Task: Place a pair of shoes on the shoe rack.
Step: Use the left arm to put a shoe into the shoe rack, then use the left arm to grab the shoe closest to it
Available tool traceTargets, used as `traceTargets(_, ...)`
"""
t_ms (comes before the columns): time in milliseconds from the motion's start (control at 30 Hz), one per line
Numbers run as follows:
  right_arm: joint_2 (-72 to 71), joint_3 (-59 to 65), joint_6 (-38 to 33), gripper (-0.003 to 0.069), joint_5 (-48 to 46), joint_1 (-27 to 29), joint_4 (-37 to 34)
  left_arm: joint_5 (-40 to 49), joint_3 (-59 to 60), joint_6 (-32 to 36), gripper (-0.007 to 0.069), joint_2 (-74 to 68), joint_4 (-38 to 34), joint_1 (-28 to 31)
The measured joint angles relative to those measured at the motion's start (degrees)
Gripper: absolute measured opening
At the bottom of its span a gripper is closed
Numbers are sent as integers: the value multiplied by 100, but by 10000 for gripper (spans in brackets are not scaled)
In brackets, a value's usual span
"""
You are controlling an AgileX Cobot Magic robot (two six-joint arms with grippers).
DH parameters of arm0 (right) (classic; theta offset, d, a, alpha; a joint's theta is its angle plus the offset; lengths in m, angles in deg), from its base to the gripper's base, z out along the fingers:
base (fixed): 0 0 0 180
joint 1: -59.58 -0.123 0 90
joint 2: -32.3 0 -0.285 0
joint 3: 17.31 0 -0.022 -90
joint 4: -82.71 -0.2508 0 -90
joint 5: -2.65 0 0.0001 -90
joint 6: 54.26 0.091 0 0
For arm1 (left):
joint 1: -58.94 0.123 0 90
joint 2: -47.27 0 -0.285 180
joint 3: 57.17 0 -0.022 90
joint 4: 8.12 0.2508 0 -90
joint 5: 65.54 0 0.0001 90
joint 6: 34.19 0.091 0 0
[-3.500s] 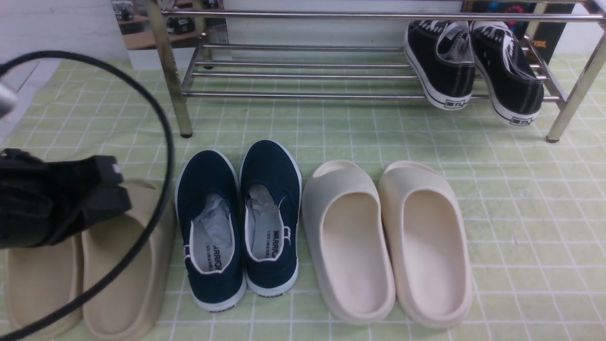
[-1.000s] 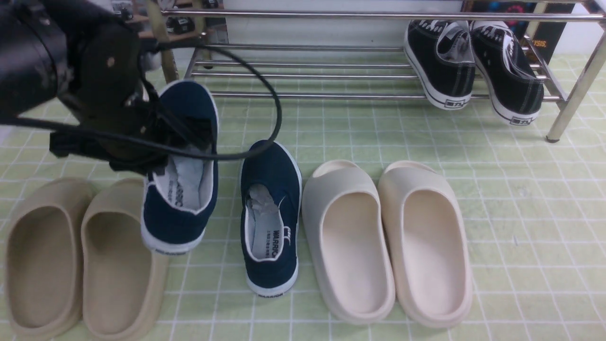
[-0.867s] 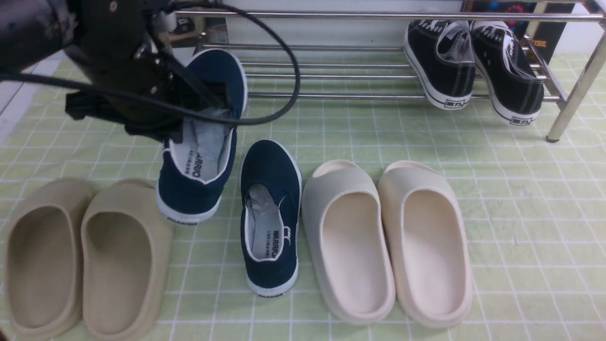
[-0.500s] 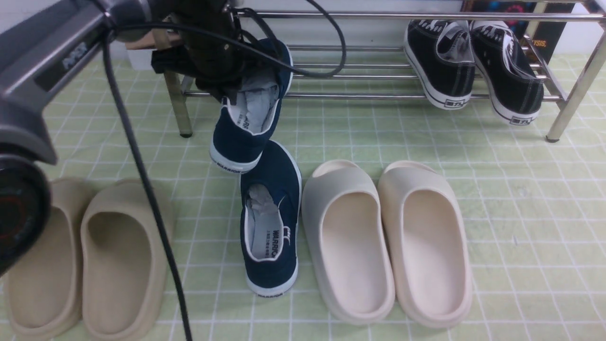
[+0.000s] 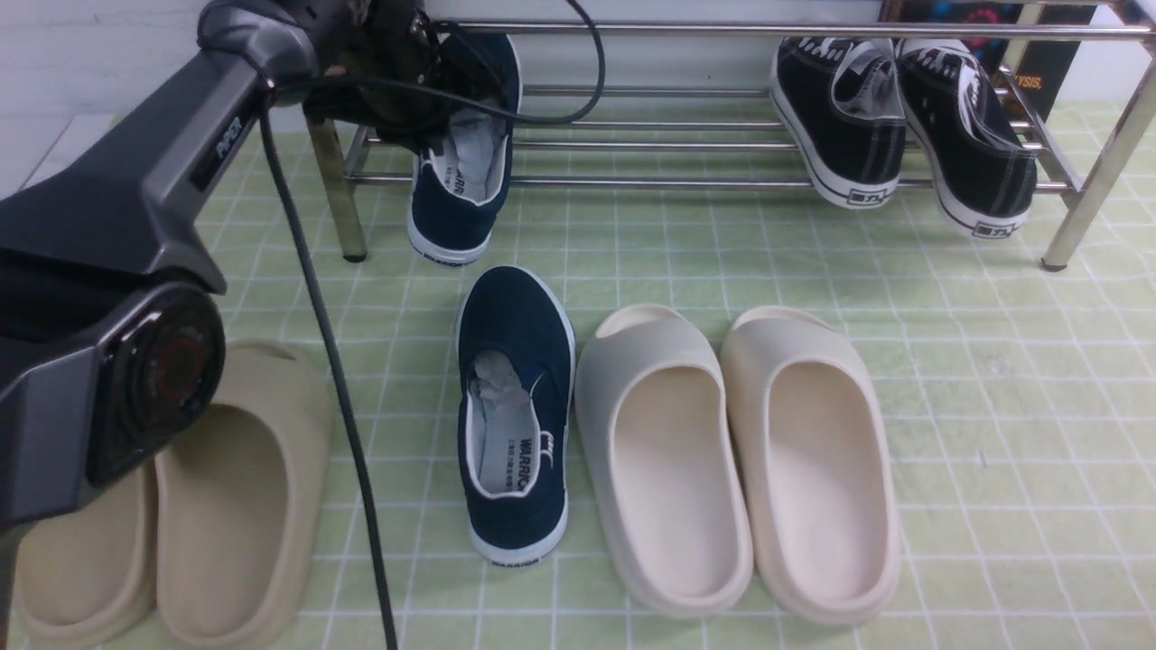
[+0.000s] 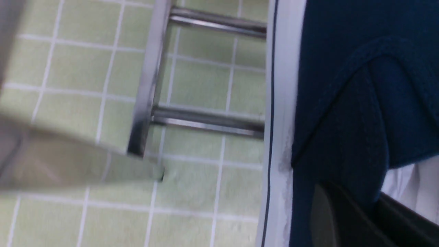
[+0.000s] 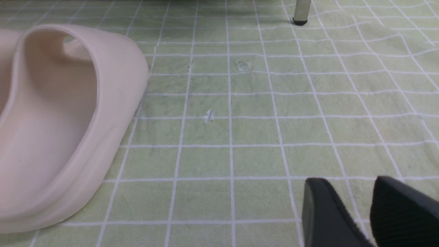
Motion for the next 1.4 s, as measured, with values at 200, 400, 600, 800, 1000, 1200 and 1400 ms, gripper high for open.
traceTargets(200, 0, 0, 0, 244, 0, 0, 0, -787, 0, 33, 13, -64, -55, 18)
traceTargets(400, 0, 0, 0, 244, 0, 0, 0, -1097, 0, -231, 15, -191, 49, 35)
traceTargets(600, 0, 0, 0, 244, 0, 0, 0, -1333, -32, -231, 108, -309, 178, 47)
traceTargets(800, 0, 0, 0, 244, 0, 0, 0, -1208, -56, -231, 353, -230, 144, 47)
traceTargets(1000, 0, 0, 0, 244, 0, 0, 0, -386, -56, -98, 372, 146, -118, 36)
traceTargets(1200, 0, 0, 0, 244, 0, 0, 0, 1184, -56, 901, 325, 795, -695, 36)
traceTargets(1400, 0, 0, 0, 244, 0, 0, 0, 1366, 386, 1133, 300, 1651, -1041, 30)
